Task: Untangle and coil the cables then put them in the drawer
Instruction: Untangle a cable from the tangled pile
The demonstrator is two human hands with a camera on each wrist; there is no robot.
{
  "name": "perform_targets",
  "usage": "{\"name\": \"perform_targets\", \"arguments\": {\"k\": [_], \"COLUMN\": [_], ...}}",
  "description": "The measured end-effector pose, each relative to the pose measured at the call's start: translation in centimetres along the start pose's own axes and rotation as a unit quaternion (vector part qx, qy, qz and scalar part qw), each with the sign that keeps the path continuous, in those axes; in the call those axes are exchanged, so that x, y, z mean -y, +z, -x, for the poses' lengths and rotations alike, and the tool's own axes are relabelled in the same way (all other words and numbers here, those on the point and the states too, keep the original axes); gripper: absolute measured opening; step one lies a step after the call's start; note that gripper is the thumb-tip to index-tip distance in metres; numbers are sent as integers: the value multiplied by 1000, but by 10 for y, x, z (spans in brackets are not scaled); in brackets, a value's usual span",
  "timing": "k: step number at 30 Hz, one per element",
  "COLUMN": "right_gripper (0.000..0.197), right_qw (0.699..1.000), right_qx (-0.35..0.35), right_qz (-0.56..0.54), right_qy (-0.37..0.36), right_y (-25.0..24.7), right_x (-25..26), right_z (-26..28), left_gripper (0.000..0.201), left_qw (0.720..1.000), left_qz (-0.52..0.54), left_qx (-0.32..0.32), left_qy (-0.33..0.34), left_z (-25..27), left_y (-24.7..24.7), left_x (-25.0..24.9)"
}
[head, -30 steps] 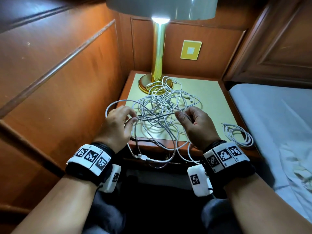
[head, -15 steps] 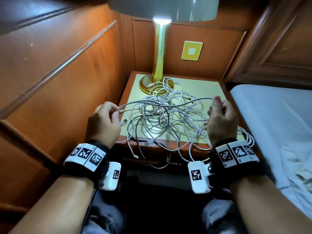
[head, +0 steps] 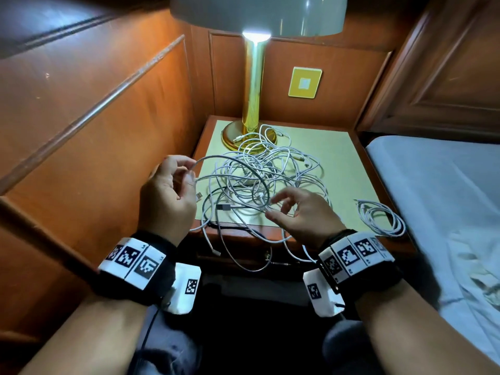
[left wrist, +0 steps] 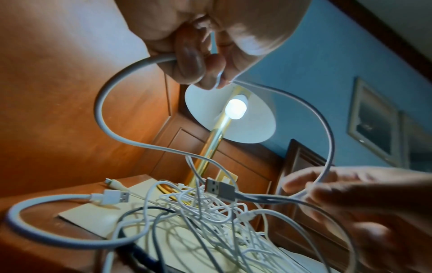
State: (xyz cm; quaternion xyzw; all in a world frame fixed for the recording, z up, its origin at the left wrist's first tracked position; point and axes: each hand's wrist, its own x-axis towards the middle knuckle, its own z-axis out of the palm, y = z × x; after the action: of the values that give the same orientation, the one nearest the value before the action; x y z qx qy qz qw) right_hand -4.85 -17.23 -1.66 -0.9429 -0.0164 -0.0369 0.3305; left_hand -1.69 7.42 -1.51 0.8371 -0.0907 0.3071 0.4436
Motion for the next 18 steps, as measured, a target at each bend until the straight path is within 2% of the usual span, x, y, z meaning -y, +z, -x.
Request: {"name": "perform_targets", "arguments": {"k": [2,4,7,9,11,14,18], "right_gripper": [46,53,19,17,21,21,38], "right_qw": [999,996,992,973,941,931,944], "right_qx": [-39,-48,-71,-115,-154,-199,-225], "right_qz": [-27,-54,-85,-200,-297,-298,-231], "right_qy": [-15,-51,-63,-10,45,74,70], "right_y": [2,7,12,9,1,-5,-6], "right_x": [1,4,7,6,4,-5,-3], "right_z": [-1,-3,-6,-10,-15,-18,-13], "left_gripper": [15,15,15,8,7,16,19], "left_qw": [999,997,994,995,993,986,987], "left_qz": [31,52,51,31,-3,-57,-57], "left_qx": [19,39,53,59,83,123,98], "left_qy": [15,44,79,79,82,95,114], "left_z": [4,8,12,10,6,1,-2], "left_y": [0,1,2,1,-1,-3,-7], "left_x": [-7,-12,-16,-9,3,16,12]}}
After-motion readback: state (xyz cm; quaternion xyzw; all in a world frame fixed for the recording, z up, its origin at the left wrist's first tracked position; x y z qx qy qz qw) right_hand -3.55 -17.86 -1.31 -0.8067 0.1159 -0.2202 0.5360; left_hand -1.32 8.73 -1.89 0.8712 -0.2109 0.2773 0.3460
